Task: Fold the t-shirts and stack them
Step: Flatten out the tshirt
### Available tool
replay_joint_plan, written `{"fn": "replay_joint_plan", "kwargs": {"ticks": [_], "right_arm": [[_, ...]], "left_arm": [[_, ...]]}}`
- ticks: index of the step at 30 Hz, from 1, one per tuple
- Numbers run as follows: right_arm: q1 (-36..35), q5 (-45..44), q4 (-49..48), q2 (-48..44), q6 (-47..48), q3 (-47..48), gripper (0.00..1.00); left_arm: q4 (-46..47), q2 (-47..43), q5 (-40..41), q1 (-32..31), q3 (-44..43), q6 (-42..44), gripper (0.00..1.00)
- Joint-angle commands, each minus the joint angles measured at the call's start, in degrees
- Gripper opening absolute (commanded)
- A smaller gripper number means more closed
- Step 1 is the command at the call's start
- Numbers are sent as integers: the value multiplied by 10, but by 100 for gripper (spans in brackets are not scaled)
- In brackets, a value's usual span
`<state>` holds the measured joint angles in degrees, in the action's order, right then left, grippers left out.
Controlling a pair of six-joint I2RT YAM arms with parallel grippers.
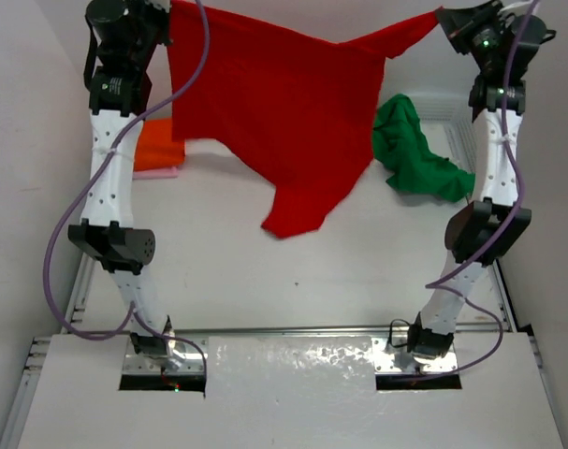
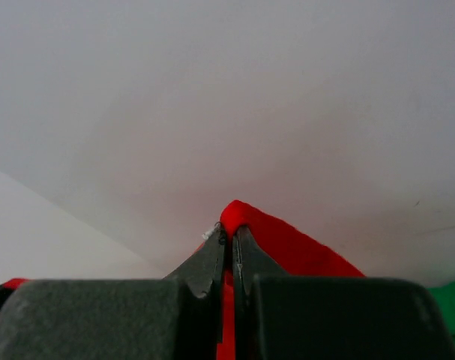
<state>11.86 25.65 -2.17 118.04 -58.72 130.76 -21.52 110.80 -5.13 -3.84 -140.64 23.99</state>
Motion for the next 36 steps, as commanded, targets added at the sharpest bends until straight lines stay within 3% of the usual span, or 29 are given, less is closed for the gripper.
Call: {"fn": "replay_joint_plan", "kwargs": {"ticks": [1,4,5,9,10,14,17,19,22,23,26,30,36], "right_arm": [[9,-11,-76,-71,-1,-9,0],[9,44,-119,-117,-2,-122,0],[9,57,-156,-170,1,-229,0],[8,72,-199,-321,46,-494,0],[8,71,-193,-350,61,-535,0],[3,32,-89,-528,145,-737,0],[0,30,-2,-601,178,-811,0],[0,32,75,-614,217,-795,0],[0,45,233,-614,289,-685,0],[0,46,313,-610,306,-603,0],[-19,17,413,-601,368,-467,0],[-26,0,441,-593,386,-364,0],[-28,-34,474,-523,414,-188,0]], "left_arm": [[68,-28,4,-6,8,29,0],[35,-46,-25,-5,76,51,0],[18,-70,-40,-4,103,64,0],[-19,-151,-84,8,257,98,0],[-20,-182,-74,11,315,101,0],[-74,-243,-91,62,409,101,0],[-148,-285,-82,92,470,121,0],[-183,-299,-75,112,470,127,0],[-269,-303,-88,134,412,127,0],[-291,-304,-88,137,391,129,0],[-400,-293,-68,141,284,147,0],[-464,-270,-27,141,120,147,0],[-442,-253,-1,141,41,126,0]]}}
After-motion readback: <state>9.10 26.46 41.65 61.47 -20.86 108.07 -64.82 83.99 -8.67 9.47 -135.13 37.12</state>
